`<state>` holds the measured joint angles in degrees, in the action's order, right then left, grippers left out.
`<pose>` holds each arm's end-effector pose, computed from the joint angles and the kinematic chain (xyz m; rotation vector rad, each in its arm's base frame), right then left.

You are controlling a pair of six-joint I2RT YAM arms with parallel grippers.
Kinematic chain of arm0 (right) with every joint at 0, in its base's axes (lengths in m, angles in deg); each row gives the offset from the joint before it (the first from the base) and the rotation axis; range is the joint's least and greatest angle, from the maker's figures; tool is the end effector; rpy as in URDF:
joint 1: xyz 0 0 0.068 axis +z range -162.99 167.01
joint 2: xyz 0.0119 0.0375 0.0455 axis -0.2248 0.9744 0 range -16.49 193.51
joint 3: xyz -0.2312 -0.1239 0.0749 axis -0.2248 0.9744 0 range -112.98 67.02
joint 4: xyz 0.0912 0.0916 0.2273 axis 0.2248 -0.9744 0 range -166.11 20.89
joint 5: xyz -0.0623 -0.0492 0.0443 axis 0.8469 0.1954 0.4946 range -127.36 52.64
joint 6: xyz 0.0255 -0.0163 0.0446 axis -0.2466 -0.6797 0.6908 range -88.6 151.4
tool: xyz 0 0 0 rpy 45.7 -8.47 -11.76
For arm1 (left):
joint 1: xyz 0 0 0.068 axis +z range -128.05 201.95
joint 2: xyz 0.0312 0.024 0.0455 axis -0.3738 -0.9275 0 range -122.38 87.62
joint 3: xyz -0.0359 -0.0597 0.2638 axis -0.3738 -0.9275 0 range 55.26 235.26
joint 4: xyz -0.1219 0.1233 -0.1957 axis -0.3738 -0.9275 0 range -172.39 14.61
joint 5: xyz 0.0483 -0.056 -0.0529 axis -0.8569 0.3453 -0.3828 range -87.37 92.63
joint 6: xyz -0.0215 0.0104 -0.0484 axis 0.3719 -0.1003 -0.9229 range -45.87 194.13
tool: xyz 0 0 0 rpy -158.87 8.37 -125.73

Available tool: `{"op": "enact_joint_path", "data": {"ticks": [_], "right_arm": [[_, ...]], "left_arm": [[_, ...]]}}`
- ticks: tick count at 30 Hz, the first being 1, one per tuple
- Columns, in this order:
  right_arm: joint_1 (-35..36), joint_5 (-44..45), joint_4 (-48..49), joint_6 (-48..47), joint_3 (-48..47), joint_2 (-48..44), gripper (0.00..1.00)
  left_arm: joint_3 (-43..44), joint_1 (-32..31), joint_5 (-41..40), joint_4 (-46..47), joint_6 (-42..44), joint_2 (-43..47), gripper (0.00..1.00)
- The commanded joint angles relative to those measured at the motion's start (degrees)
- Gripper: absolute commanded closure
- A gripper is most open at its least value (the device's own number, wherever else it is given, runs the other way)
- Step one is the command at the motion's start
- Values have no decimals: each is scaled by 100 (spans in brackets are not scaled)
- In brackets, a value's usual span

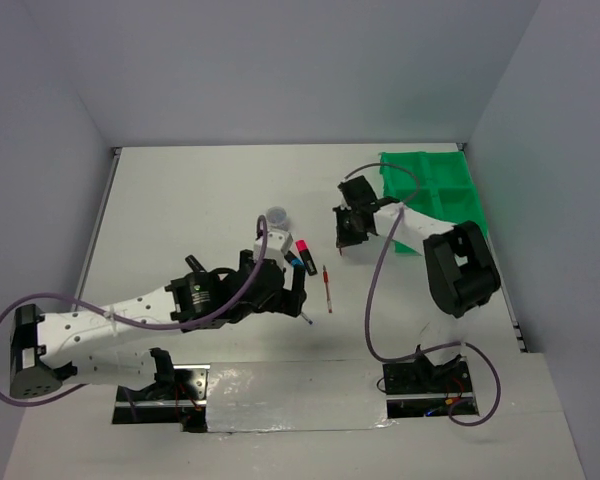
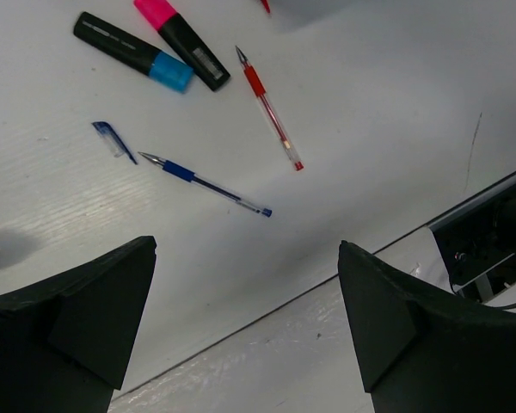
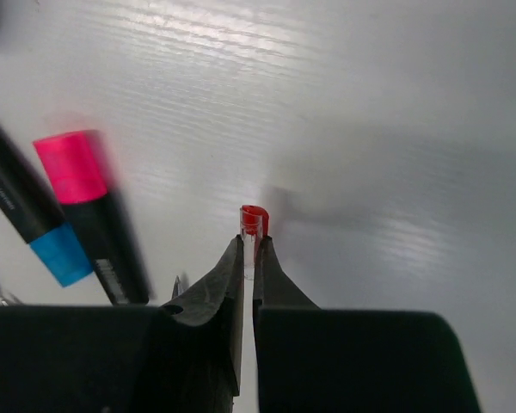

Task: Sort the stationery into containers
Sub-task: Pick up the pen cap from the center of the board, then pick up the pen from the center of the board.

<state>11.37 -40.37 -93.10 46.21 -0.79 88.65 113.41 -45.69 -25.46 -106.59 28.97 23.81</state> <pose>0.3388 0.1554 0.1713 -0.2404 2.6611 0.2950 0.1059 -0.2133 0.3226 0.1569 2.1851 -0.6045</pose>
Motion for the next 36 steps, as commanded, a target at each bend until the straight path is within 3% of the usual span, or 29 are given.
{"op": "enact_joint_path", "data": {"ticks": [1, 9, 14, 18, 25, 29, 36], "right_arm": [[-229, 203, 780, 645, 285, -1152, 100], [-616, 1161, 563, 1068, 1121, -3716, 100], [-792, 1065, 176, 1042, 1367, -4633, 100], [-871, 1223, 17, 1077, 1587, -5537, 100], [-898, 1065, -484, 849, 1376, -6075, 100], [-898, 908, -493, 769, 1376, -6217, 100], [-907, 468, -344, 690, 1560, -6155, 100]], "left_arm": [[21, -136, 278, 649, 52, -394, 1], [820, -382, -47, 606, -475, -2080, 1], [1233, -364, -239, 765, -792, -3020, 3], [2101, -268, -319, 424, -985, -3848, 7], [2815, 83, -302, -253, -1757, -4824, 19], [3132, 207, -547, -685, -2092, -5290, 19], [3176, 374, -513, -650, -2225, -5615, 19]]}}
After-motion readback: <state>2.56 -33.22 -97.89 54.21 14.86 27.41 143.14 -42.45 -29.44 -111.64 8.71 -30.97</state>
